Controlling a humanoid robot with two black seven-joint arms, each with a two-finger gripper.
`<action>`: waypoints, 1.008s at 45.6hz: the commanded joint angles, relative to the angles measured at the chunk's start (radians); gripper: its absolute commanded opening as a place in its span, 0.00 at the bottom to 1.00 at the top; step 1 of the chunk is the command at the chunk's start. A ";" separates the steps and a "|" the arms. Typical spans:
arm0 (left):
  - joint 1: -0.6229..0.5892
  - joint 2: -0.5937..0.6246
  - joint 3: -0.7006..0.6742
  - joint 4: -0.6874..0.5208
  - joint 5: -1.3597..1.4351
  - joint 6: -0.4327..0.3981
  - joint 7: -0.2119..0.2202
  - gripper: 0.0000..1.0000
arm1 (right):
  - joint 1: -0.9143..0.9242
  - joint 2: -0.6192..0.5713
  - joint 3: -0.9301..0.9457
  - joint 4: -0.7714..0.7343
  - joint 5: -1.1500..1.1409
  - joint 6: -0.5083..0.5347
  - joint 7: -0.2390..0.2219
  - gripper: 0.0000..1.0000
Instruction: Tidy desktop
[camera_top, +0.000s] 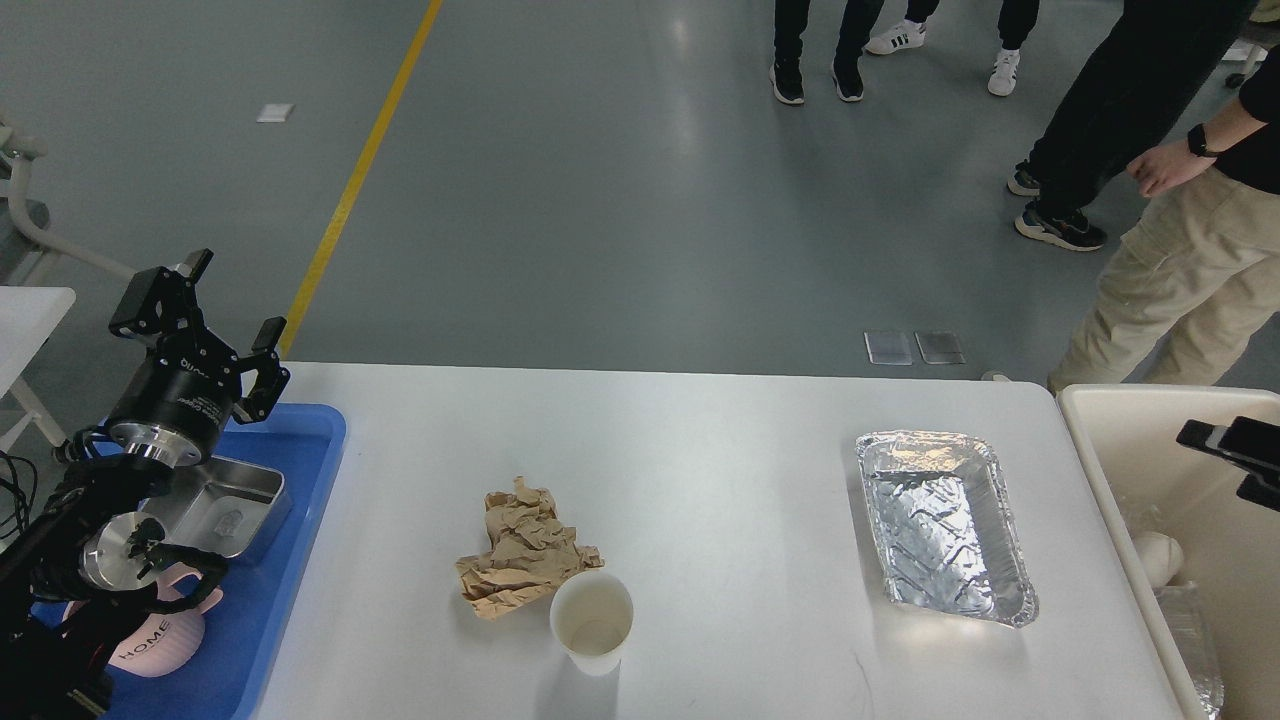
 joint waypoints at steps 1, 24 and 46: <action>-0.006 0.000 0.028 0.000 0.000 0.005 -0.001 0.97 | 0.000 0.034 -0.060 0.008 0.100 0.004 -0.004 1.00; -0.021 0.012 0.045 0.008 0.069 0.011 -0.001 0.97 | -0.031 0.219 -0.204 0.109 0.491 -0.193 -0.033 1.00; -0.051 0.005 0.045 0.026 0.121 0.034 -0.001 0.97 | -0.086 0.440 -0.231 0.249 0.637 -0.453 -0.143 1.00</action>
